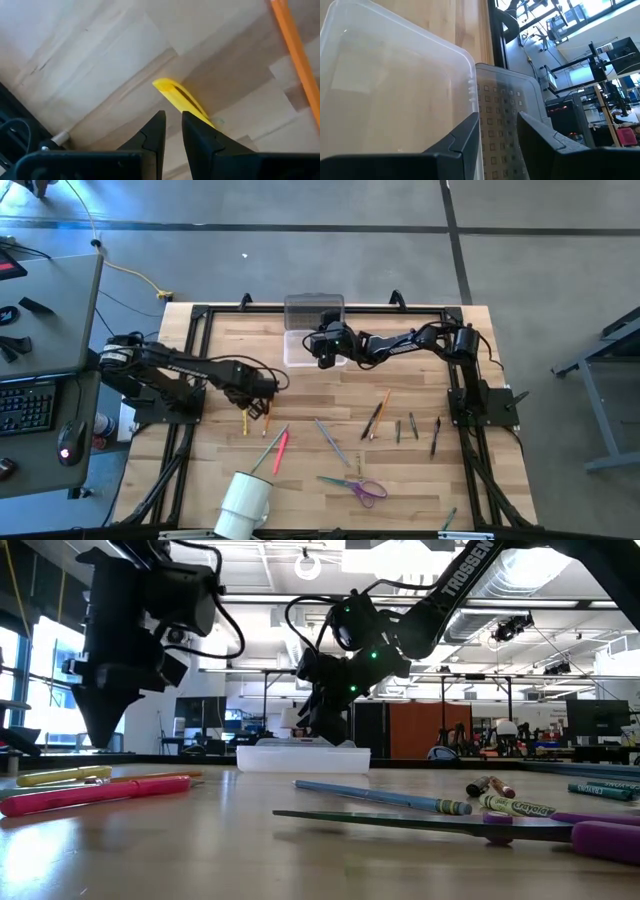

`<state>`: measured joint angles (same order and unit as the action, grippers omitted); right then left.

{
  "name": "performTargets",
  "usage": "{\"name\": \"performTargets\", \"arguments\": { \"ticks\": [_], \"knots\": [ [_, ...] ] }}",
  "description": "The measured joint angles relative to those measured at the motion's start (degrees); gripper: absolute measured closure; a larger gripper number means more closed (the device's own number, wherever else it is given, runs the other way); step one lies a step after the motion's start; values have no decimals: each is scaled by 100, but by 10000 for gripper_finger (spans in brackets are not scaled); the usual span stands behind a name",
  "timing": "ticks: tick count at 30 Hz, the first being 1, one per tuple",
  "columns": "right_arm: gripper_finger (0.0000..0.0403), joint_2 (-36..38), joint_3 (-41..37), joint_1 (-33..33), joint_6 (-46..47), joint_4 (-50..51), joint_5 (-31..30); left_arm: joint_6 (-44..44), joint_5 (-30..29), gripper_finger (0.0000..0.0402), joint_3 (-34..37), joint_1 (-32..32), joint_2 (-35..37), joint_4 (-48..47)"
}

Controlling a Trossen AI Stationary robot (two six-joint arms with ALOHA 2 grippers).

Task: Pick & place school supplies into a supply box
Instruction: Put the yellow pen into the supply box

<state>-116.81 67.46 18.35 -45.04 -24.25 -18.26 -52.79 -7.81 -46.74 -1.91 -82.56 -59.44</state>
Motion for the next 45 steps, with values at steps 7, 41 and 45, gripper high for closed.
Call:
{"name": "performTargets", "arguments": {
  "ticks": [7, 41, 45],
  "knots": [
    [285, 0, 0, 0, 0, 0, 0, -169, -159, 305, 2, -350, 0, 303],
    [285, 0, 0, -1, 0, 2, 0, -1606, -158, 151, 2, -344, -30, 198],
    [285, 0, 0, -2, 0, 2, 0, -1715, 30, 167, 2, -498, -151, 217]
  ]
}}
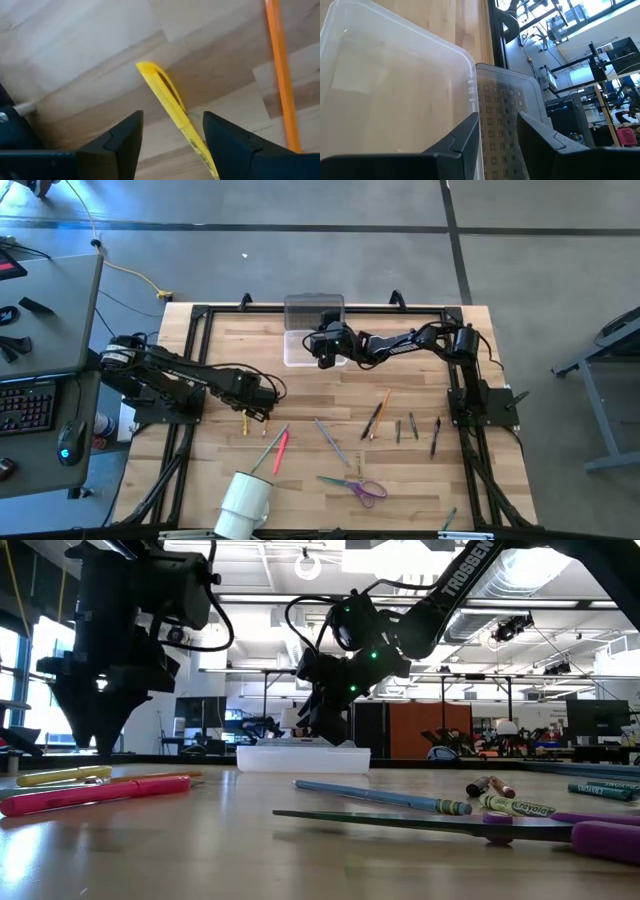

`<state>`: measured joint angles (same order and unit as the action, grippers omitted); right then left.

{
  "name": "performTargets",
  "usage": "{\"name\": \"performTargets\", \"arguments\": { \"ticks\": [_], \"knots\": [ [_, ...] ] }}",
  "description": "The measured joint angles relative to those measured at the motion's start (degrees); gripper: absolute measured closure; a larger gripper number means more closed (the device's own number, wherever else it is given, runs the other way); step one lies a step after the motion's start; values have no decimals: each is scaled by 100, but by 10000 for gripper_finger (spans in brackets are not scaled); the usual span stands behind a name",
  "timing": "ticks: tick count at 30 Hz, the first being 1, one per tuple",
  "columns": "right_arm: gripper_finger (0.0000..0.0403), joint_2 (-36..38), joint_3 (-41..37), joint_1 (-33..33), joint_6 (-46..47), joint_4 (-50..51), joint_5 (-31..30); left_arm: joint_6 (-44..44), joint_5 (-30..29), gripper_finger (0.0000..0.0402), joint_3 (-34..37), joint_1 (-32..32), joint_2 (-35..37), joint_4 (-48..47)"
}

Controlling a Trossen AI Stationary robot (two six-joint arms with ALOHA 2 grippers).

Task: Pick & place school supplies into a supply box
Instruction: Put the yellow pen into the supply box

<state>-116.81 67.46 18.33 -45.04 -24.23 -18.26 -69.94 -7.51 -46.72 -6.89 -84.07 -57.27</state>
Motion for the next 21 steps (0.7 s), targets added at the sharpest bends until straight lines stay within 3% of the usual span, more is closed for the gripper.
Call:
{"name": "performTargets", "arguments": {
  "ticks": [10, 21],
  "knots": [
    [285, 0, 0, 1, 1, -4, 0, -532, 230, 201, 0, -365, -634, 280],
    [285, 0, 0, 1, 1, -20, 0, -140, 37, 209, 248, -407, -755, 930]
  ]
}}
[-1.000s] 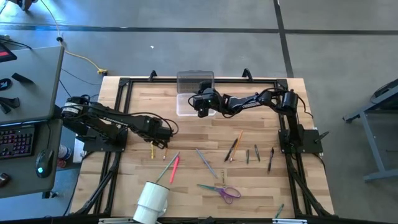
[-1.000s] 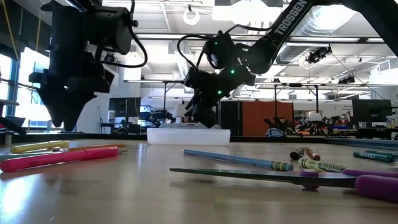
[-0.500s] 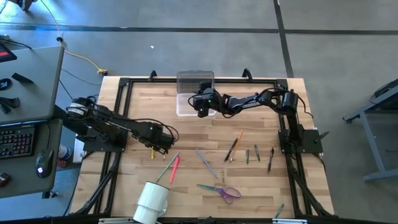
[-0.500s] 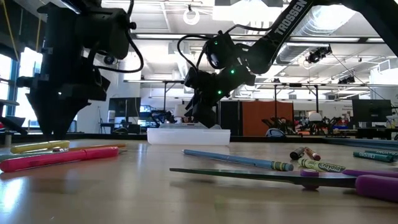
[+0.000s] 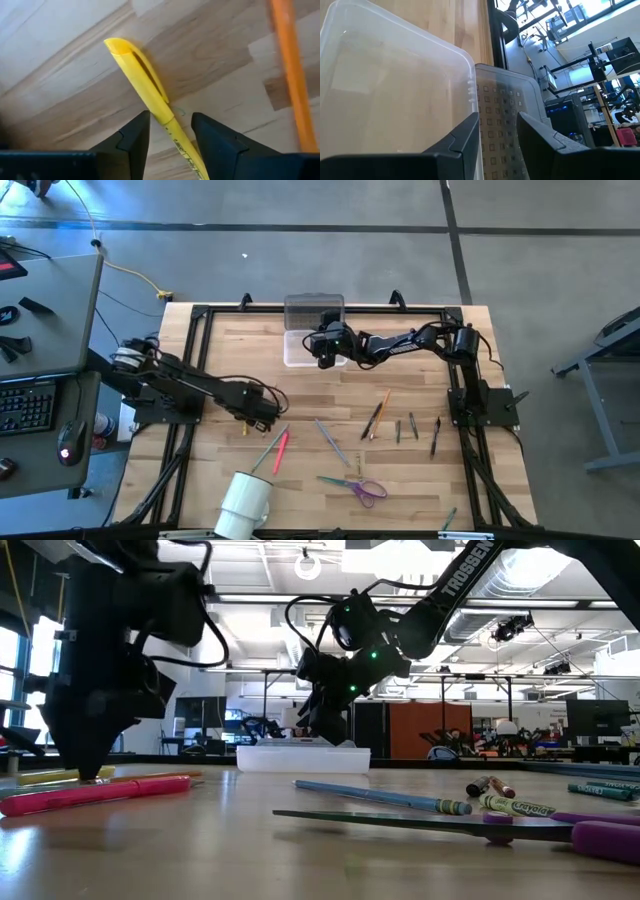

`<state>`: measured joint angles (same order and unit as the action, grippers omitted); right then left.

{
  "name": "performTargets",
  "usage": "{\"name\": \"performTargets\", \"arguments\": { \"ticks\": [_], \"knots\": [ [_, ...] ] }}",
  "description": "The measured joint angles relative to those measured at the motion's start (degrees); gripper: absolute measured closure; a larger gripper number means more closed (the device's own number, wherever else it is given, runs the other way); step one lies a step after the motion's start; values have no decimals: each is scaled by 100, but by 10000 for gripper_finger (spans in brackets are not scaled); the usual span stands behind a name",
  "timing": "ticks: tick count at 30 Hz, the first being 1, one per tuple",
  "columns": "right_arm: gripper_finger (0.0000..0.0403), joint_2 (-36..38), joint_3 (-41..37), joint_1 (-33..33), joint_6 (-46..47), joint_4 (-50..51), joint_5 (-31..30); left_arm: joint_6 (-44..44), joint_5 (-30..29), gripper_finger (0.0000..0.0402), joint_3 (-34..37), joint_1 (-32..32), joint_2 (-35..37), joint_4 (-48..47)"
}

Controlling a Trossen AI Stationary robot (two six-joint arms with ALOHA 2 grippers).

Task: Pick & place school supplies into a supply box
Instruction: Put the yellow pen into the supply box

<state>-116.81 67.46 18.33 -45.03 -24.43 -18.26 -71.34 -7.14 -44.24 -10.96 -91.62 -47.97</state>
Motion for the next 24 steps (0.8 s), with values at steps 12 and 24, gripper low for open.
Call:
{"name": "performTargets", "arguments": {
  "ticks": [12, 24],
  "knots": [
    [285, 0, 0, -1, -1, -5, 0, 689, -1267, 269, 260, 4, -33, 895],
    [285, 0, 0, 2, 1, -4, 0, 820, -1519, 278, 342, 13, -39, 1260]
  ]
}}
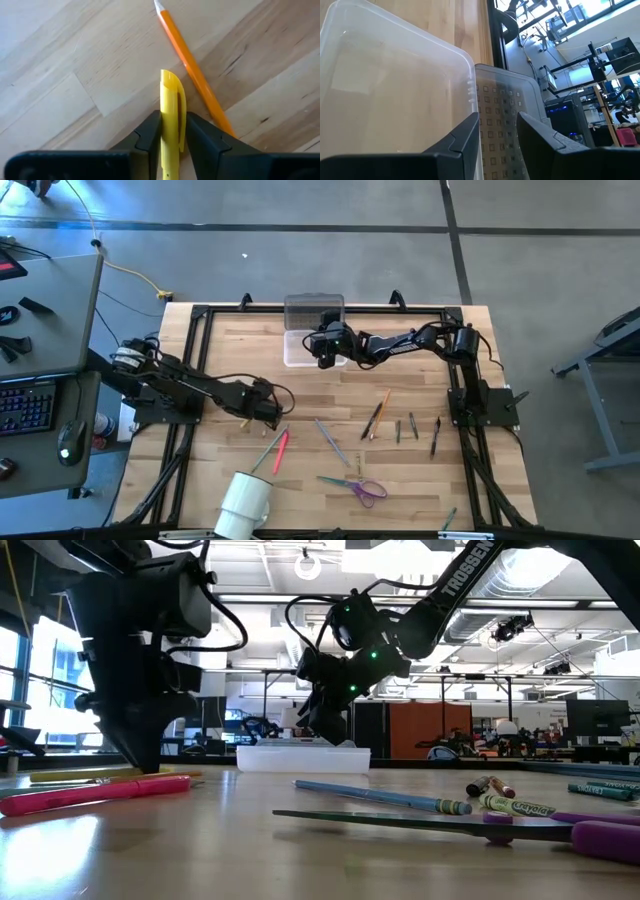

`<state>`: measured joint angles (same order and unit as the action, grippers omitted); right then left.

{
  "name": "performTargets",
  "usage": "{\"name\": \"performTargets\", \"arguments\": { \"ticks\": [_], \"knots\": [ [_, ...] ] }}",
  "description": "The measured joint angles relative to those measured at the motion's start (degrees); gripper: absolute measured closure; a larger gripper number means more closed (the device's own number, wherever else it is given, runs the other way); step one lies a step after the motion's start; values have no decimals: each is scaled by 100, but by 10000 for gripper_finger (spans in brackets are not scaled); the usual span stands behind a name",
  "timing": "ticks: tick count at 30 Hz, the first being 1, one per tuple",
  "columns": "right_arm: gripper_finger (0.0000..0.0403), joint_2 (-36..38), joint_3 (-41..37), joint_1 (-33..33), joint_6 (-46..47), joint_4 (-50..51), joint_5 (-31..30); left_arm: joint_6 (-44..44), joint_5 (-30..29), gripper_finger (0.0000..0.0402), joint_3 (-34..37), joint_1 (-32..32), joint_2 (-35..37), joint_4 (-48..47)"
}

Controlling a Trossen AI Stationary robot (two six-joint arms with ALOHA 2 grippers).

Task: Pick & place school supplies into a supply box
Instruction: Put the yellow pen into the supply box

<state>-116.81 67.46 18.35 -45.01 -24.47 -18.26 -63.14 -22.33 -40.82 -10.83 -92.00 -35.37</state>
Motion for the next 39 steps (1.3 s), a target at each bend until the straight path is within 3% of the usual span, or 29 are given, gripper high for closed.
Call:
{"name": "performTargets", "arguments": {
  "ticks": [14, 22, 34, 39],
  "knots": [
    [285, 0, 0, -1, 0, -1, 0, 1241, 18, 277, 47, 854, 2, 589],
    [285, 0, 0, 11, -89, -22, 120, 2265, 27, 277, -340, 1109, -25, 483],
    [285, 0, 0, 39, -231, -34, 245, 2543, -3, 277, -463, 1492, -22, 123],
    [285, 164, -2, -260, 977, -402, -596, 2872, 185, 277, -472, 1585, -12, 92]
  ]
}}
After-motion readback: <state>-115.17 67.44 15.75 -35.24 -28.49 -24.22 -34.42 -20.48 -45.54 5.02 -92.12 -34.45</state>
